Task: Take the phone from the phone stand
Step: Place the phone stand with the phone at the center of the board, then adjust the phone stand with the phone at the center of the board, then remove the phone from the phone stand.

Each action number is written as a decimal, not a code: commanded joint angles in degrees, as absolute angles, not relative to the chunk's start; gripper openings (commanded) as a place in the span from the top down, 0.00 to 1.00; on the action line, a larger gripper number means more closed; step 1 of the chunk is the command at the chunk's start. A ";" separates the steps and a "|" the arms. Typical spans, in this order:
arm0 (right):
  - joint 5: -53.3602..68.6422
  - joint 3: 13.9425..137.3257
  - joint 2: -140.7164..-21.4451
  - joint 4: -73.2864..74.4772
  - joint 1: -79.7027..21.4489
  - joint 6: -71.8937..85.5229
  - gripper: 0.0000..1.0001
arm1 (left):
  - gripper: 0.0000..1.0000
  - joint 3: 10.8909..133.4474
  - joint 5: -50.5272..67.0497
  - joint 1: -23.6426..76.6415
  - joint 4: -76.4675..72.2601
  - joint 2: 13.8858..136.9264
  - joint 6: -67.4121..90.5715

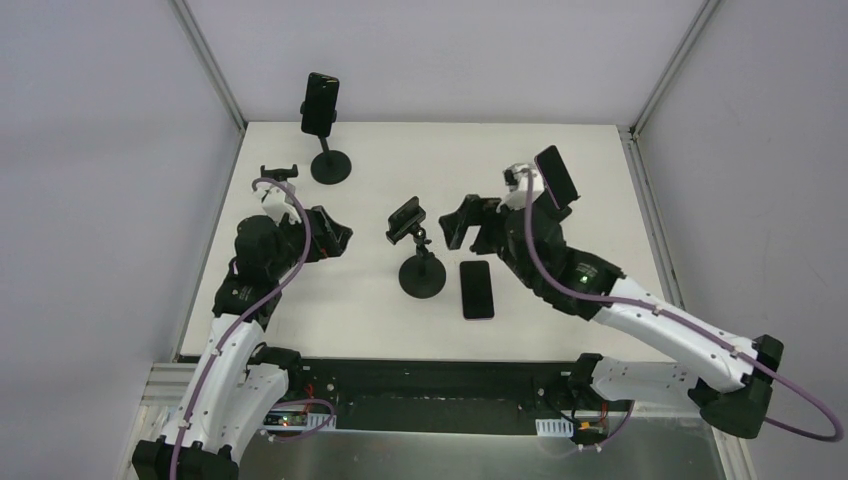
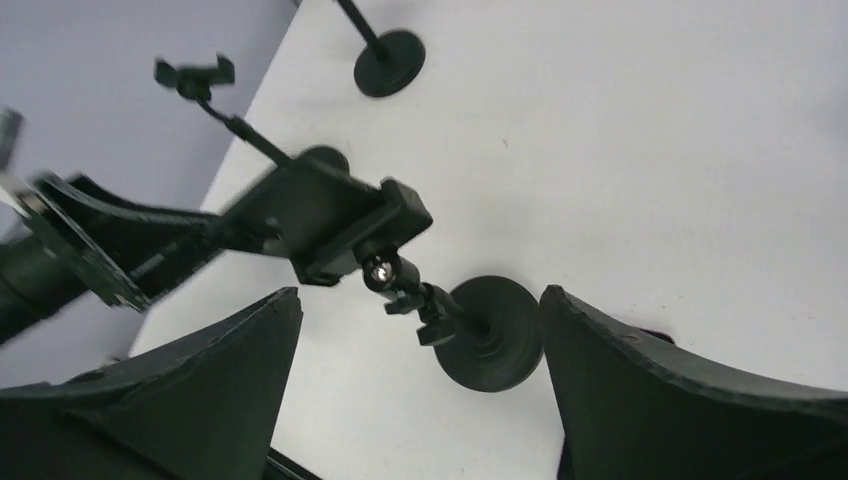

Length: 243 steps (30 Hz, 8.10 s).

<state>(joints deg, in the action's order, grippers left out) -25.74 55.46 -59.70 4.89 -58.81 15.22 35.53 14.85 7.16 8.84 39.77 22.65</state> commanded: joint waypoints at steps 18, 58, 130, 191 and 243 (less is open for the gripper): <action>-42.90 101.05 -57.38 50.73 -59.18 49.00 0.01 | 0.00 32.68 10.59 7.76 10.55 40.94 32.46; 7.35 54.34 -56.89 21.14 -27.98 44.51 0.01 | 0.13 22.85 -8.28 36.86 4.63 38.98 44.54; -6.25 42.55 -41.63 26.37 -19.07 43.07 0.05 | 0.47 61.71 -58.95 62.60 11.16 86.40 44.66; 15.21 45.04 -49.11 21.21 -18.82 20.84 0.01 | 1.00 41.22 43.52 43.30 11.70 59.38 -33.86; 20.02 57.33 -55.96 25.98 -18.00 20.05 0.01 | 0.22 43.93 38.62 38.32 1.55 55.99 -13.51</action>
<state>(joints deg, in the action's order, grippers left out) 16.58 54.37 -55.13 26.30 -18.39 21.50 44.95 38.70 38.20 6.15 56.69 -18.28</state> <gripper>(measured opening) 0.993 0.810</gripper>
